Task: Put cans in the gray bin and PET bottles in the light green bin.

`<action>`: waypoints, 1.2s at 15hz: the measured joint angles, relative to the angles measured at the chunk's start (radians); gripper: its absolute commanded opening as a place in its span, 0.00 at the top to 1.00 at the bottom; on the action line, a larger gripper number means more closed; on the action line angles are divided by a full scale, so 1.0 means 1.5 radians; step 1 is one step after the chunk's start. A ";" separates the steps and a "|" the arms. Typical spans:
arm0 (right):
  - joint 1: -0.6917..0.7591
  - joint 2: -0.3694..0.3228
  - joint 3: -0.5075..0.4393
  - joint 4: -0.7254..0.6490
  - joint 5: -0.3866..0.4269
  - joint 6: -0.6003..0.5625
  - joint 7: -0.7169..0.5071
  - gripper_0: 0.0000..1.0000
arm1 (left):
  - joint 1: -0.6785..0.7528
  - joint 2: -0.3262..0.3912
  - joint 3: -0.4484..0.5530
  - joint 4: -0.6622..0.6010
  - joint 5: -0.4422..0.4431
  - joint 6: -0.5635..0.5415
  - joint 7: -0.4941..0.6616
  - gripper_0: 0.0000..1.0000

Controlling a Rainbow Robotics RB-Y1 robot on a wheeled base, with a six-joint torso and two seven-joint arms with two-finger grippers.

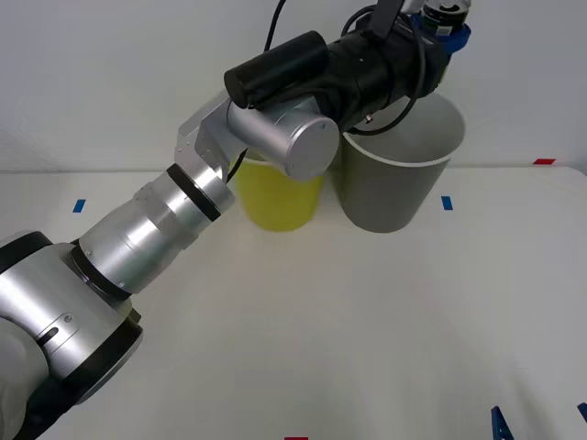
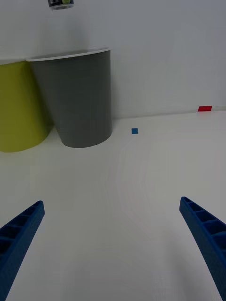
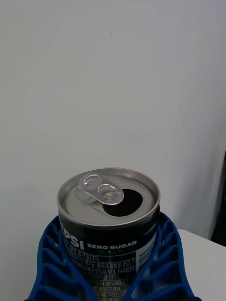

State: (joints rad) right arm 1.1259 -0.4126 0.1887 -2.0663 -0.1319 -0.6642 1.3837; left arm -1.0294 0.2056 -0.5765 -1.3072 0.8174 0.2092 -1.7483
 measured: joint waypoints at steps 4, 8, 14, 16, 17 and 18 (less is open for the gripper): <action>0.000 0.000 0.000 0.000 0.000 0.000 0.000 0.00 | 0.000 0.000 0.000 0.000 0.000 0.000 0.002 0.30; 0.000 0.000 0.000 0.000 0.000 0.000 0.000 0.00 | 0.000 0.000 0.000 0.000 -0.005 0.000 0.003 0.00; 0.000 0.000 0.000 0.000 0.000 0.000 0.000 0.00 | -0.005 0.000 0.000 0.000 -0.007 0.000 0.003 0.00; 0.000 0.000 0.000 0.000 0.000 0.000 0.000 0.00 | -0.005 0.000 0.000 0.000 -0.006 -0.001 0.004 0.00; 0.000 0.000 0.000 0.000 0.000 0.000 0.000 0.00 | -0.005 0.000 0.000 0.000 -0.004 -0.002 0.005 0.00; 0.000 0.000 0.000 0.000 0.000 0.000 0.000 0.00 | -0.005 0.001 0.000 0.000 -0.002 -0.004 0.006 0.00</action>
State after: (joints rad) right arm 1.1259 -0.4126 0.1887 -2.0663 -0.1319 -0.6642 1.3836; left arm -1.0368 0.2073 -0.5768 -1.3073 0.8140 0.2034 -1.7399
